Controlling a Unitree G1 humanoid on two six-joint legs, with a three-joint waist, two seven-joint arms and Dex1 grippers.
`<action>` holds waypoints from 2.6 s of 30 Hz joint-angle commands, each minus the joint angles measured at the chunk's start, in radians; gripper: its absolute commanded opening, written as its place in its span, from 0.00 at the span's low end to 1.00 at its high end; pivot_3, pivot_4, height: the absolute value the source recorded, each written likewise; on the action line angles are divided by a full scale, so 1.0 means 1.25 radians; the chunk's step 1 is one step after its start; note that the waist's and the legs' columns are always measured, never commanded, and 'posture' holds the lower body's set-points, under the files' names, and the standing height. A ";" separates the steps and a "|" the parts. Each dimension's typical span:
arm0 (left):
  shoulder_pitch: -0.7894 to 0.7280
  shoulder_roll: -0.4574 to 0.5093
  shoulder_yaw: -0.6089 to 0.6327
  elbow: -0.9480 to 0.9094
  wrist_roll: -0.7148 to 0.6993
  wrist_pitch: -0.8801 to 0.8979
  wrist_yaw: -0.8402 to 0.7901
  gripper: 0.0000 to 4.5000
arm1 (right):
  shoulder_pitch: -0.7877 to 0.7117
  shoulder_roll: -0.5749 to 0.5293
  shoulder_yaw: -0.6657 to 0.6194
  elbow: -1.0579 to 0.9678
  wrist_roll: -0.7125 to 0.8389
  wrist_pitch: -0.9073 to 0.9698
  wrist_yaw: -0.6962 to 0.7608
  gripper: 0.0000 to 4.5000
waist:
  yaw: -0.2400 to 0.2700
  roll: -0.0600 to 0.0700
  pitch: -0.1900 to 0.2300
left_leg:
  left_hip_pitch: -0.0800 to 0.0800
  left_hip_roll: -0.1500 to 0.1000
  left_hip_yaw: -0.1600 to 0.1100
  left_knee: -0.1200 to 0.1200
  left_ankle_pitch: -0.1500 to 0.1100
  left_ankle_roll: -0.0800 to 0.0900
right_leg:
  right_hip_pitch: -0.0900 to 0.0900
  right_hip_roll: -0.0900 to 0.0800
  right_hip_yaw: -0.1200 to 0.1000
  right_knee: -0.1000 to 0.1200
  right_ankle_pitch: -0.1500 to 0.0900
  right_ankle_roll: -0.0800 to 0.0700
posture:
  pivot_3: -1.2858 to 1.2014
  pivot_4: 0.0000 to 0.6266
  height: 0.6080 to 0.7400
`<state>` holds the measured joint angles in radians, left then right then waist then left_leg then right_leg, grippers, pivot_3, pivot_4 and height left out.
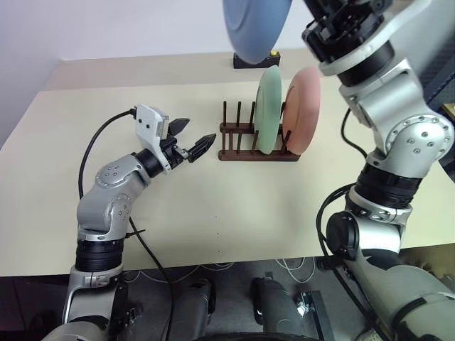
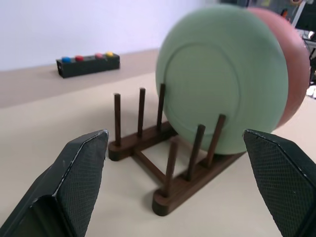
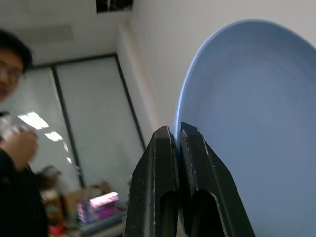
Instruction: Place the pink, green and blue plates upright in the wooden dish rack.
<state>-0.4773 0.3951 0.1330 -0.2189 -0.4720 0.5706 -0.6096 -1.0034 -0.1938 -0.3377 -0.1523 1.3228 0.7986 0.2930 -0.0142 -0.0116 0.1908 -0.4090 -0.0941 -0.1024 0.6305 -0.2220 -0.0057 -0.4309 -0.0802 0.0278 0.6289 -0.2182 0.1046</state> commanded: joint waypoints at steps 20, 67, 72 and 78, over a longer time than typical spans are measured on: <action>0.045 0.171 0.081 0.020 -0.041 -0.066 -0.119 1.00 | 0.140 0.126 0.095 0.070 -0.101 -0.092 -0.008 0.00 | -0.005 0.001 0.000 | 0.000 0.000 0.000 -0.001 0.000 -0.001 | -0.002 0.001 0.000 0.001 0.000 0.000 | 0.52 0.24 1.00; 0.025 0.132 0.027 0.000 -0.034 -0.059 -0.092 1.00 | 0.224 0.096 0.138 0.081 -0.275 -0.093 0.046 0.36 | -0.004 0.001 0.000 | 0.000 0.000 0.000 -0.002 0.000 -0.001 | -0.002 0.001 0.000 0.001 0.000 0.000 | 0.52 0.24 1.00; 0.027 0.129 0.027 0.010 -0.028 -0.071 -0.096 1.00 | 0.218 0.095 0.134 0.069 -0.273 -0.084 0.038 0.92 | -0.004 0.001 0.000 | 0.000 0.000 0.000 -0.002 0.000 -0.001 | -0.002 0.001 0.000 0.001 0.000 0.000 | 0.52 0.24 1.00; 0.020 0.128 0.028 0.027 -0.025 -0.084 -0.097 1.00 | 0.203 0.090 0.125 0.068 -0.293 -0.099 0.022 0.99 | -0.004 0.001 0.000 | 0.000 0.000 0.000 -0.002 0.000 -0.001 | -0.002 0.001 0.000 0.001 0.000 0.000 | 0.52 0.24 1.00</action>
<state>-0.4330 0.5532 0.1681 -0.1669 -0.5049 0.4901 -0.7282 -0.7125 -0.0721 -0.1693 -0.0194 0.9563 0.6903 0.3241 -0.0187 -0.0109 0.1908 -0.4091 -0.0939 -0.1020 0.6285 -0.2216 -0.0068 -0.4332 -0.0790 0.0283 0.6298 -0.2183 0.1043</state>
